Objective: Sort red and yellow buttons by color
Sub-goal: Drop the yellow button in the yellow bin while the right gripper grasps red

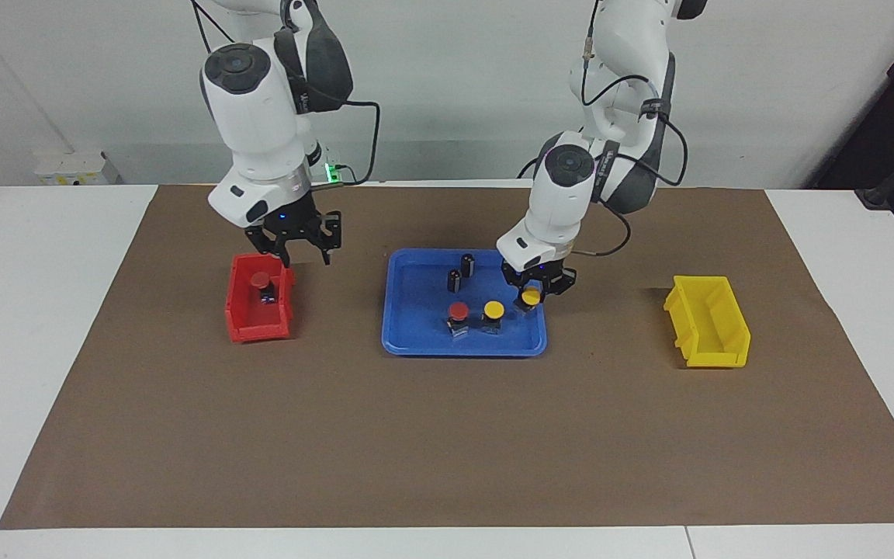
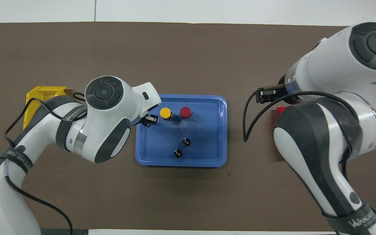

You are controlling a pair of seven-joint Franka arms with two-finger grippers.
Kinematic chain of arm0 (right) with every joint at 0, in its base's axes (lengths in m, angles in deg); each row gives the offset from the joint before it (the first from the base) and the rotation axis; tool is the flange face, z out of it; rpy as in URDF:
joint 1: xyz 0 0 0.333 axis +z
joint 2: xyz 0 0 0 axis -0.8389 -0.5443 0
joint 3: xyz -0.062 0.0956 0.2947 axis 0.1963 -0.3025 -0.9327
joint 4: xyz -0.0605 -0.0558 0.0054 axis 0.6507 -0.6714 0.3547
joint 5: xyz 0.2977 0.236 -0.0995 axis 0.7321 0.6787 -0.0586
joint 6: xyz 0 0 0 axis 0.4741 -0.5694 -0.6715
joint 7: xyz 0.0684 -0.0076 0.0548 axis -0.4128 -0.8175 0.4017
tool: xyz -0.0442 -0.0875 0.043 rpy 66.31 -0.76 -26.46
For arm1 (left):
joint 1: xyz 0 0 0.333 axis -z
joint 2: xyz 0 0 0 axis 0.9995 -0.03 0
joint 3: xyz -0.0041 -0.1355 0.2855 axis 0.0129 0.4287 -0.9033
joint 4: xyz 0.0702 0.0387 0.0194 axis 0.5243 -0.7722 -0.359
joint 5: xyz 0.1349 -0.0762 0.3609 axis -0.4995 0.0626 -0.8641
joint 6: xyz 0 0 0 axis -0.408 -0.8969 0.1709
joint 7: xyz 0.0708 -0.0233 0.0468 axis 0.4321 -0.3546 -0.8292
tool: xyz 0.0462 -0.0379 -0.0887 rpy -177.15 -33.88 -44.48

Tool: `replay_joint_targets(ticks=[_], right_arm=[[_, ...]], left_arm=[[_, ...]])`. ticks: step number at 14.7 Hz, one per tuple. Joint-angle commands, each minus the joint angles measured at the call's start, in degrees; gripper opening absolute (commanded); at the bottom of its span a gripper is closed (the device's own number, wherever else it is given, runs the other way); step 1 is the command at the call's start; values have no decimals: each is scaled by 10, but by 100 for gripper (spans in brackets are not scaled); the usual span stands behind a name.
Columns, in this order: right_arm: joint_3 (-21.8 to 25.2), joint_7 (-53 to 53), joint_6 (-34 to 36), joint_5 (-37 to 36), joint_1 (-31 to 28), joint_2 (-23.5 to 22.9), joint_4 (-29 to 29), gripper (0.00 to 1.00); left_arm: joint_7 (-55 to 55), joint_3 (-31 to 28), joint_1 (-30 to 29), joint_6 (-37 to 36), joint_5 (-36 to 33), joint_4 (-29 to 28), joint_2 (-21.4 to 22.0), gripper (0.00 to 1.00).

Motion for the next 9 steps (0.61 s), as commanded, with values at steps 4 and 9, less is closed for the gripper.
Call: replay_joint_targets(ticks=[4,9], right_arm=[[0,168,-129,1,118,-86,-9,68],[0,244,-170,-87,181,-181,-48,69]], left_arm=[[73,-8,-222,-190,7,92,83,2],[20,-11,-319,-24,-56,-20,111,1]])
